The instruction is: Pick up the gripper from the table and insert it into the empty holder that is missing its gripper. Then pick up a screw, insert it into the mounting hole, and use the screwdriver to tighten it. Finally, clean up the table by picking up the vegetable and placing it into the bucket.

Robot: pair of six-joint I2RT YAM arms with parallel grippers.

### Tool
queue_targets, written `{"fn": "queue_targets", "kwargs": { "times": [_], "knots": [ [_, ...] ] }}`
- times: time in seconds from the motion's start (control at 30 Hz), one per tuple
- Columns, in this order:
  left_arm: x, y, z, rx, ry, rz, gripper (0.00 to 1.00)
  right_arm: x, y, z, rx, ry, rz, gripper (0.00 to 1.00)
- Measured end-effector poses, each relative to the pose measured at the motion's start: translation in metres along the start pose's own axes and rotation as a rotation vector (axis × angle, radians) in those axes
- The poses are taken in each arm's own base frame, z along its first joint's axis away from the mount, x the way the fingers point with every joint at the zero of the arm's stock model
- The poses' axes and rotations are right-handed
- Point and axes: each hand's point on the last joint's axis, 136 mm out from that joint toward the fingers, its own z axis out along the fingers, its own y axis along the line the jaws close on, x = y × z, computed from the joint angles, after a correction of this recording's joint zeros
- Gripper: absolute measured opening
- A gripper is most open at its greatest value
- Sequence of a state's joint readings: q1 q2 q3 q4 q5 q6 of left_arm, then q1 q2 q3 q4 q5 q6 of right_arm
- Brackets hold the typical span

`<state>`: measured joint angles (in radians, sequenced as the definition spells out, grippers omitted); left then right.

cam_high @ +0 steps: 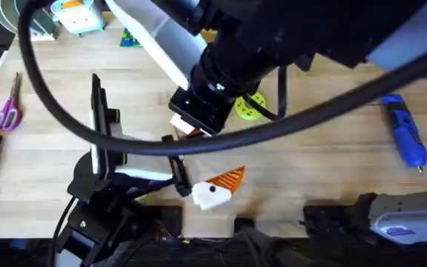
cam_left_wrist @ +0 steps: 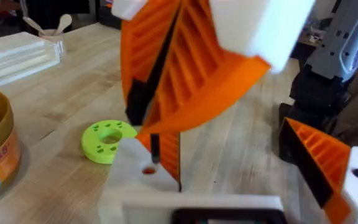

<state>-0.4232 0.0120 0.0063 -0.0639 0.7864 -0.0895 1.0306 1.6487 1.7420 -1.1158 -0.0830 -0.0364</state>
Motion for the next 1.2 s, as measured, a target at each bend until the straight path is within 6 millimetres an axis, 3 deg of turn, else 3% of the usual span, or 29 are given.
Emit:
{"fn": "queue_targets", "kwargs": {
  "times": [0.37, 0.8, 0.83, 1.0, 1.07, 1.2],
  "knots": [
    [0.0, -0.001, 0.0, 0.005, 0.001, 0.0, 0.993, 0.007, -0.003, 0.024, -0.002, 0.077, 0.009, 0.006],
    [0.0, -0.001, 0.0, 0.005, 0.001, 0.001, 0.993, 0.008, -0.003, 0.025, -0.002, 0.081, 0.013, 0.017],
    [0.0, -0.001, 0.0, 0.005, 0.001, 0.001, 0.992, 0.008, -0.003, 0.025, -0.002, 0.082, 0.017, 0.096],
    [0.0, -0.001, 0.0, 0.004, 0.001, -0.001, 0.993, 0.009, -0.009, 0.024, 0.024, 0.088, 0.019, 0.818],
    [0.0, -0.001, 0.0, 0.004, 0.001, 0.0, 0.992, 0.01, -0.013, 0.022, 0.034, 0.088, 0.027, 0.883],
    [0.0, -0.001, 0.0, 0.005, 0.001, 0.0, 0.993, 0.016, -0.012, 0.018, 0.029, 0.105, 0.031, 0.893]
  ]
}}
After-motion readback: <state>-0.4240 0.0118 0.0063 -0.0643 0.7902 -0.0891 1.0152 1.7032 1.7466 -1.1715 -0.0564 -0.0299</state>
